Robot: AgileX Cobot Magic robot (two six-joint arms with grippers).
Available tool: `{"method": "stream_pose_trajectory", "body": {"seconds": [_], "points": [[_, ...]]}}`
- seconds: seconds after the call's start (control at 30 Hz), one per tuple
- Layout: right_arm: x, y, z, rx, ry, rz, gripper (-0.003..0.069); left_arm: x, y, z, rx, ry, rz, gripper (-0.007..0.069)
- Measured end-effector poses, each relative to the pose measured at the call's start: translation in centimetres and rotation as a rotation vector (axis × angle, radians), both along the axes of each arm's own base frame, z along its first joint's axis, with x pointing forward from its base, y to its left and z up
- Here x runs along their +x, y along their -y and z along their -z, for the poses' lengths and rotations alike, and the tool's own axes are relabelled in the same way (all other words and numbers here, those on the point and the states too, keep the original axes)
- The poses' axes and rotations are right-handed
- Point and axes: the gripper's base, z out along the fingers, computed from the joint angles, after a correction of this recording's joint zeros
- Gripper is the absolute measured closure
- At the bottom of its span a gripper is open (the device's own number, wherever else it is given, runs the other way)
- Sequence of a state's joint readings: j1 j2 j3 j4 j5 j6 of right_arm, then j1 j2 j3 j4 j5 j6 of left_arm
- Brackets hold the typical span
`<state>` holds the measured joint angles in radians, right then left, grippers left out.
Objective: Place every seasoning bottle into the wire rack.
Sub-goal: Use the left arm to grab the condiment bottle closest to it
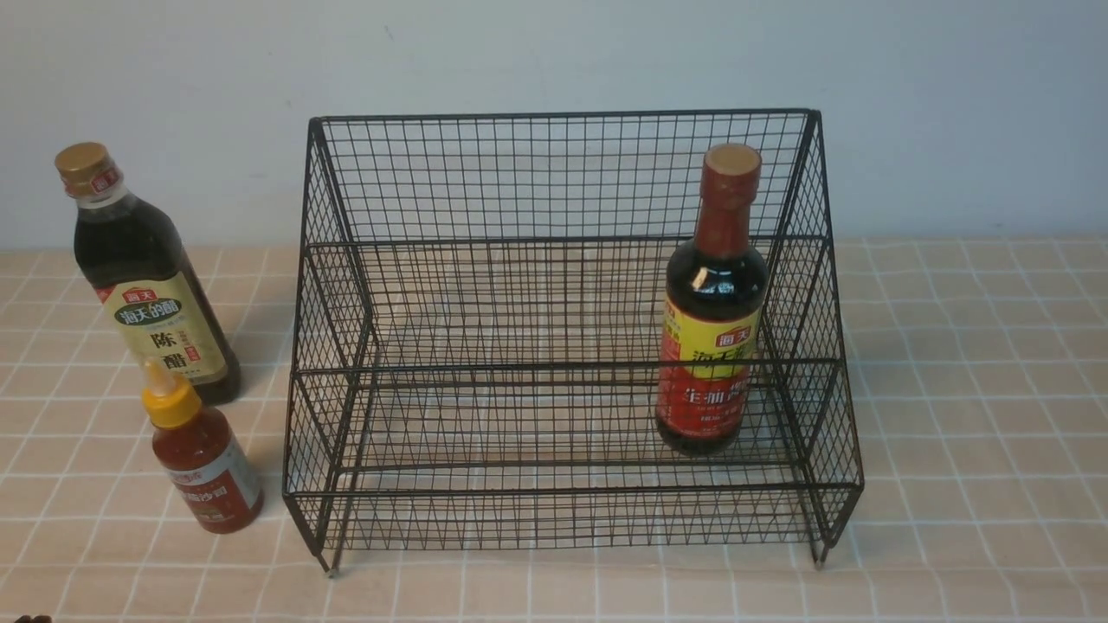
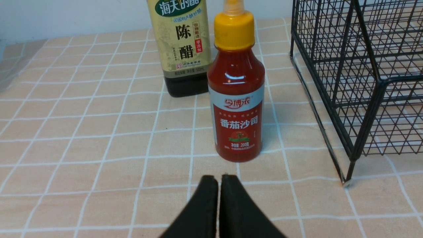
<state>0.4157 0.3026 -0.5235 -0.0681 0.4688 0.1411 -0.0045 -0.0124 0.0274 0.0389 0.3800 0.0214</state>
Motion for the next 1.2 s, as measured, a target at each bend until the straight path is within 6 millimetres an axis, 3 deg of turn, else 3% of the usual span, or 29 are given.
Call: {"method": "stream_pose_trajectory", "body": {"seconds": [0.07,0.23,0.27,0.3,0.33,0.4,1.2], "points": [[0.2,0.3,1.4,-0.017,-0.008,0.060,0.0673,0.0,0.0,0.0,0.000,0.000,0.000,0.0631],[0.5,1.9,9.0,-0.070,-0.087,0.298,0.0673,0.0,0.0,0.0,0.000,0.000,0.000,0.0631],[0.5,2.0,9.3,-0.070,-0.088,0.305,0.0673,0.0,0.0,0.0,0.000,0.000,0.000,0.0631],[0.3,2.3,12.7,-0.078,-0.140,0.360,0.0673,0.0,0.0,0.0,0.000,0.000,0.000,0.0631],[0.2,2.4,12.9,-0.077,-0.137,0.370,0.0673,0.0,0.0,0.0,0.000,0.000,0.000,0.0631],[-0.2,2.7,15.4,-0.079,-0.171,0.413,0.0673,0.0,0.0,0.0,0.000,0.000,0.000,0.0631],[-0.6,2.8,15.3,-0.075,-0.125,0.440,0.0673,0.0,0.0,0.0,0.000,0.000,0.000,0.0631]]}}
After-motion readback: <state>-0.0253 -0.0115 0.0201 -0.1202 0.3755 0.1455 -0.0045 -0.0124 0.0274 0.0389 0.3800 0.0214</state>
